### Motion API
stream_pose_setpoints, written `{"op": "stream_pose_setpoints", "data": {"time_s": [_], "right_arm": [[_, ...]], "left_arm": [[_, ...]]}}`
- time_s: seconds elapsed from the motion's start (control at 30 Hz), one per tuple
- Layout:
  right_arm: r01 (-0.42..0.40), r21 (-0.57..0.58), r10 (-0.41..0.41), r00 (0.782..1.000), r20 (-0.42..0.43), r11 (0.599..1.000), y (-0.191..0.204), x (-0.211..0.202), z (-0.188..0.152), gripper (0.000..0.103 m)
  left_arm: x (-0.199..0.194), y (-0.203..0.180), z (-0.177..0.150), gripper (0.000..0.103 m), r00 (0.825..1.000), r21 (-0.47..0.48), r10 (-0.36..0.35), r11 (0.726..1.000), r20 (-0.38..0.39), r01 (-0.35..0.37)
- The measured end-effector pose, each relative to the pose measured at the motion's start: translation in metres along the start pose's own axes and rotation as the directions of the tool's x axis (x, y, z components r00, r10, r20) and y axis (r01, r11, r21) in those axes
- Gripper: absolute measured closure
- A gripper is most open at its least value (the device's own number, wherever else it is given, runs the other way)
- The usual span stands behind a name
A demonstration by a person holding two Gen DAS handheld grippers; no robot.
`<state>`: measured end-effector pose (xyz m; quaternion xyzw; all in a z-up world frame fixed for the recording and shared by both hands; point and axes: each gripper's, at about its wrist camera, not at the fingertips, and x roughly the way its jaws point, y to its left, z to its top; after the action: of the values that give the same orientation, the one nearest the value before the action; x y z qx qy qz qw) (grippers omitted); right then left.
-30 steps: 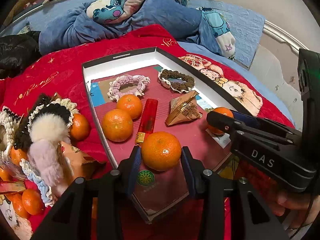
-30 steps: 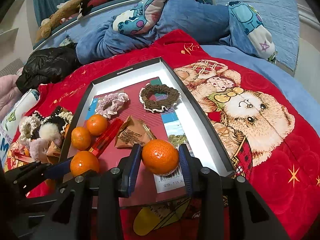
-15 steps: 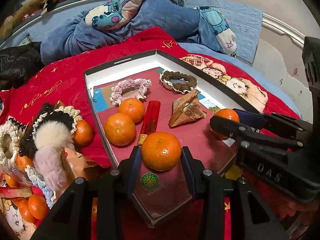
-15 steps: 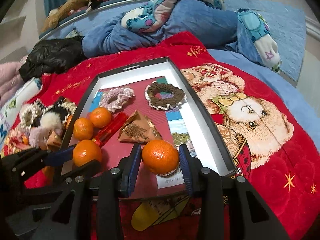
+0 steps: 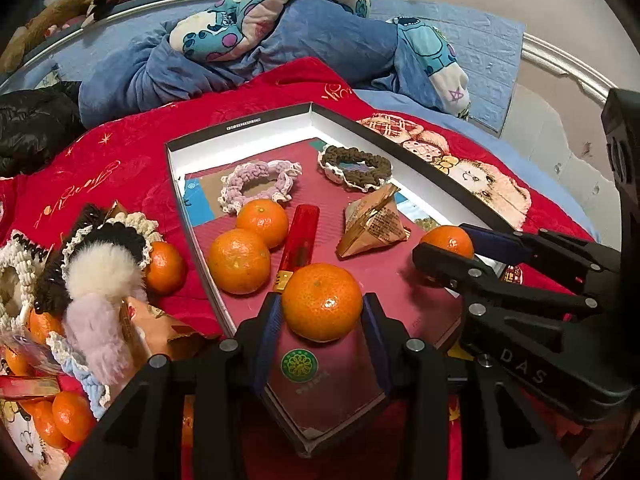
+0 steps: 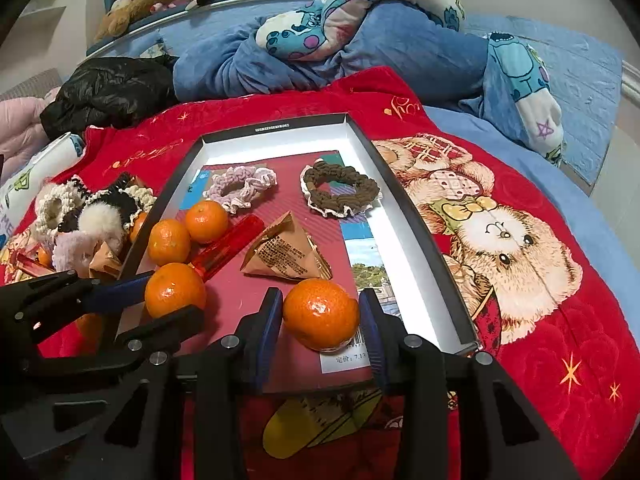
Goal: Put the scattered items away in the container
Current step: 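Open the left tool over the box while the right tool releases its tangerine, then withdraw both tools from the box back over the pile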
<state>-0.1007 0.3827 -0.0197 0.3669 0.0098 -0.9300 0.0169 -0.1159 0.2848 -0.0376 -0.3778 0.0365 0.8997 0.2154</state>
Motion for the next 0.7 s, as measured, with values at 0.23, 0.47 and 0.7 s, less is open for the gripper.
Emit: {"op": "stream_pose_setpoints", "data": {"time_s": [0.23,0.47,0.7], "right_arm": [[-0.037,0.132,0.031,0.998,0.052,0.991,-0.025,-0.008,0.0,0.033],[-0.034,0.168,0.021,0.997,0.078,0.985,-0.033,-0.013,0.0,0.021],[-0.057,0.187,0.038,0.994,0.107,0.981,-0.033,-0.018,0.002,0.0]], "left_arm": [[-0.007,0.011,0.008,0.027,0.998,-0.042,-0.068,0.997,0.019,0.069],[-0.017,0.005,0.012,0.0,0.998,-0.004,-0.015,1.0,0.063,0.015],[-0.025,0.022,0.016,0.0,0.996,-0.037,-0.021,0.999,0.088,0.024]]}}
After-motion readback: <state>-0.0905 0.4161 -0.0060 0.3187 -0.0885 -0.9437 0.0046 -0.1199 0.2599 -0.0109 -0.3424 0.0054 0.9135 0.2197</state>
